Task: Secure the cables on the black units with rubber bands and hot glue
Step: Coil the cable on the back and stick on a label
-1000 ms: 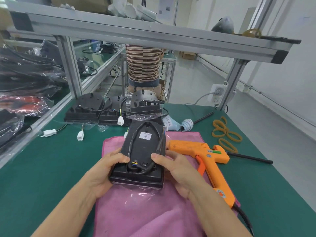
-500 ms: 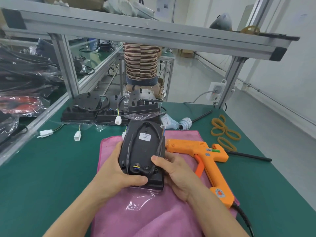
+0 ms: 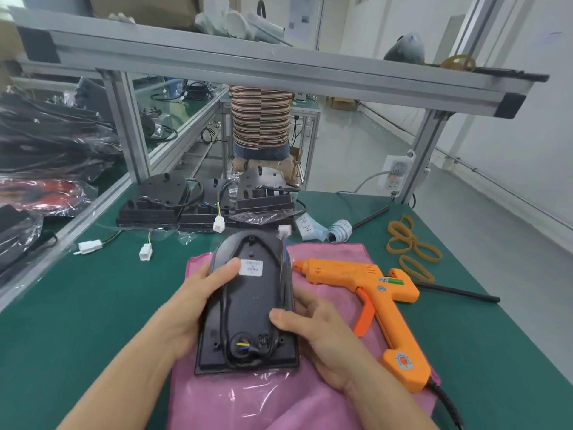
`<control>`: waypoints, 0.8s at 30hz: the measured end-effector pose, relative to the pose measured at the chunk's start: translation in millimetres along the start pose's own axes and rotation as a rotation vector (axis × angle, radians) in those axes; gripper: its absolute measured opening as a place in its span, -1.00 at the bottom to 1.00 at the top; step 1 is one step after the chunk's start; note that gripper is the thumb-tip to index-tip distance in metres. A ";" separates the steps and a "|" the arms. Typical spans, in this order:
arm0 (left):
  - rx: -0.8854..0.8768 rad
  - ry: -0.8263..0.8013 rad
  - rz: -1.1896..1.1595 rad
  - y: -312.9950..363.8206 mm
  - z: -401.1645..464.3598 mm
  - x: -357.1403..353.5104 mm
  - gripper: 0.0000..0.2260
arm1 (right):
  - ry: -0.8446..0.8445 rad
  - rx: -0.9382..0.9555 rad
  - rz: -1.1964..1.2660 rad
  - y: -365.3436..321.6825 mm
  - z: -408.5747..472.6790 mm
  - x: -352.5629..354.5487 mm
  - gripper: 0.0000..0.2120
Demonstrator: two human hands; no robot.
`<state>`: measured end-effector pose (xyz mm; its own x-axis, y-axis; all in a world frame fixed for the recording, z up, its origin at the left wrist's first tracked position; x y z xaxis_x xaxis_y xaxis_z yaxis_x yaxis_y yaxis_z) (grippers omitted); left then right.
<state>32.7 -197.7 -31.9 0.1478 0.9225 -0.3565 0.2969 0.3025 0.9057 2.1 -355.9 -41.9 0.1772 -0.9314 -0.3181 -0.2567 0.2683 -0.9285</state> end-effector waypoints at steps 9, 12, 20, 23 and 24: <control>0.044 0.156 -0.090 -12.8 4.6 -3.3 -0.66 | -0.050 -0.070 -0.162 -9.2 1.4 5.7 -0.60; 0.073 0.108 -0.129 -20.5 5.6 -6.6 -0.66 | -0.032 -0.045 -0.099 -24.7 8.4 6.2 -0.58; 0.007 -0.012 -0.178 -17.7 7.6 -14.7 -0.62 | 0.047 -0.075 0.049 -35.2 20.2 8.7 -0.40; 0.003 -0.015 -0.161 -17.9 9.7 -14.7 -0.60 | 0.130 -0.026 0.166 -36.4 26.0 17.3 -0.27; -0.003 -0.015 -0.144 -17.7 10.9 -13.8 -0.59 | 0.135 -0.010 0.178 -37.6 27.6 19.3 -0.26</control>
<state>35.7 -218.4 -45.6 0.1175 0.8659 -0.4862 0.3134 0.4323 0.8455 41.5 -377.1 -18.4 -0.0007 -0.8941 -0.4479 -0.2823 0.4299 -0.8576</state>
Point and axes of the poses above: each hand's wrist, its own z-axis towards the middle knuckle, its own x-axis out of the back of the hand, y = z × x, the point moved 7 cm from there along z, towards the middle knuckle
